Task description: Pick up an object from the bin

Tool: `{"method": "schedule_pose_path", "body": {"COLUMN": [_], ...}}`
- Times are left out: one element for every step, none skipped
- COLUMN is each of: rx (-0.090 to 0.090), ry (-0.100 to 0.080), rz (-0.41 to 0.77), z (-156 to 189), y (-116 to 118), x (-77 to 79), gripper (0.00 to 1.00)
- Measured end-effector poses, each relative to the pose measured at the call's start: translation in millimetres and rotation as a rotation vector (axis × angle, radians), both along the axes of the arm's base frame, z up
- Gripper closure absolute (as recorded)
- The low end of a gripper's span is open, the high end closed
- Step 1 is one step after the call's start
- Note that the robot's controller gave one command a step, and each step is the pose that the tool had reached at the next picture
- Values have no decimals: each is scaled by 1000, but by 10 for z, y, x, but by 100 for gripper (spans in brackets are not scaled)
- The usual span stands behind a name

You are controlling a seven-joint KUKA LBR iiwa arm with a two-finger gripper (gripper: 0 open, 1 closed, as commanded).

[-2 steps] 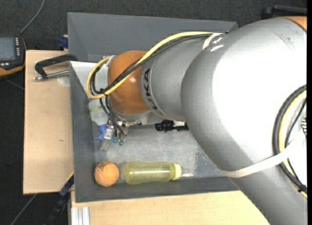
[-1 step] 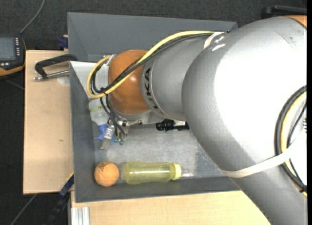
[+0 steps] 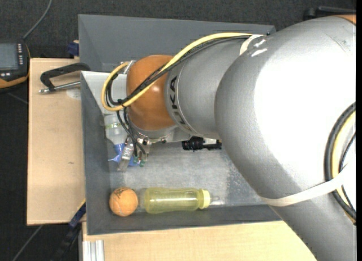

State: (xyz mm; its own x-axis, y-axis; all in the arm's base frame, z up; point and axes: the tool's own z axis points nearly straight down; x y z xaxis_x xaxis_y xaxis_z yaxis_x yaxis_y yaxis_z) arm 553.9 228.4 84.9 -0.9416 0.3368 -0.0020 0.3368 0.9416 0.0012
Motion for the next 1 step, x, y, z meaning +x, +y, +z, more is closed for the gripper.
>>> {"method": "schedule_pose_path", "body": {"rx": [3], "ry": [-2], "rz": [1], "z": [150], "y": [11], "x": [0], "gripper": [100]}}
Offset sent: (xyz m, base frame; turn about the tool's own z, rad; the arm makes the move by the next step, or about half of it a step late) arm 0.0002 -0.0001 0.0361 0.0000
